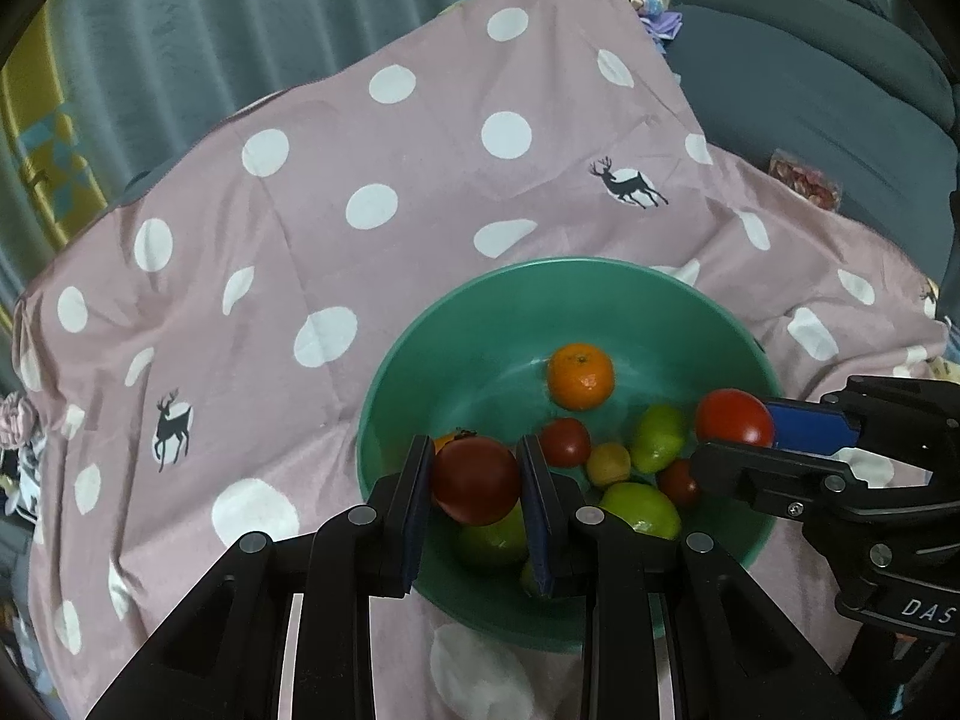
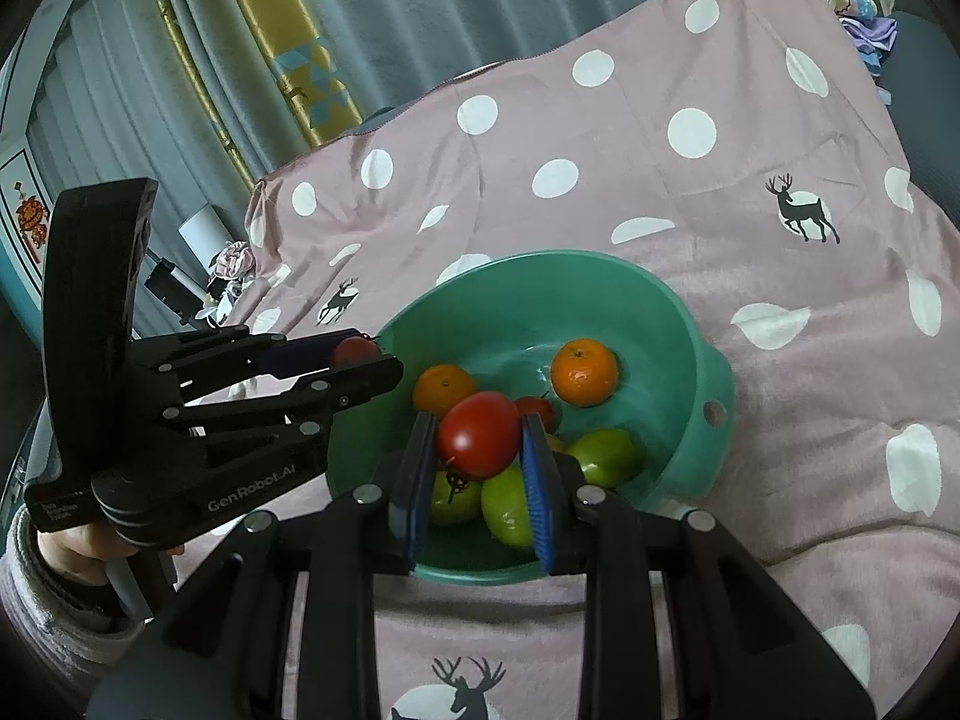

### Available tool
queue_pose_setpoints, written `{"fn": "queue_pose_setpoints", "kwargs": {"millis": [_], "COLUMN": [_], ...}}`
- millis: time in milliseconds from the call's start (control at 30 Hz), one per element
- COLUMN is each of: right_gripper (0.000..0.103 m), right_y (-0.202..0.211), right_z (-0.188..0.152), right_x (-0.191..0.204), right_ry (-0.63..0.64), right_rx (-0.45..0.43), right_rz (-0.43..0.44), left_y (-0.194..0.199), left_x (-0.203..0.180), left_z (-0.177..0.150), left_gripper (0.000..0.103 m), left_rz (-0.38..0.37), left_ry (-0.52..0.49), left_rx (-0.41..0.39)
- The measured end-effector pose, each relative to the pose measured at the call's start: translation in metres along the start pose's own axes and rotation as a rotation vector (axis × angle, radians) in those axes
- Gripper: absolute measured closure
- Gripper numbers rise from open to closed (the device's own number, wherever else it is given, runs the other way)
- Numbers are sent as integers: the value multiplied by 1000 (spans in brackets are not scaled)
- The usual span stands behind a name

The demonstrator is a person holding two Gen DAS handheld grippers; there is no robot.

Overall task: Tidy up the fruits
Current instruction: 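Carry both red tomatoes over the teal bowl, then lower both grippers into the bowl and open them to release the tomatoes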

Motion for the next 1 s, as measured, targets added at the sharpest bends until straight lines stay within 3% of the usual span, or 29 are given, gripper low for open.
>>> {"fn": "queue_pose_setpoints", "kwargs": {"millis": [1000], "right_gripper": [75], "right_y": [-32], "right_z": [7], "right_x": [-13], "right_ry": [33], "right_rx": [114], "right_rz": [-76], "left_y": [-41], "left_x": [-5], "left_z": [0], "left_gripper": [75], "left_rz": [29], "left_ry": [-73], "left_rx": [113]}}
Point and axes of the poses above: each gripper's, at about its wrist camera, not at the fingertips, and y roughly against the way its jaws point, x to its left, z to its top, the point moved 6 cm from there along -y, roughly the way its jaws point, and after that the axes turned 4 degrees about x, right-handed, at the moved point
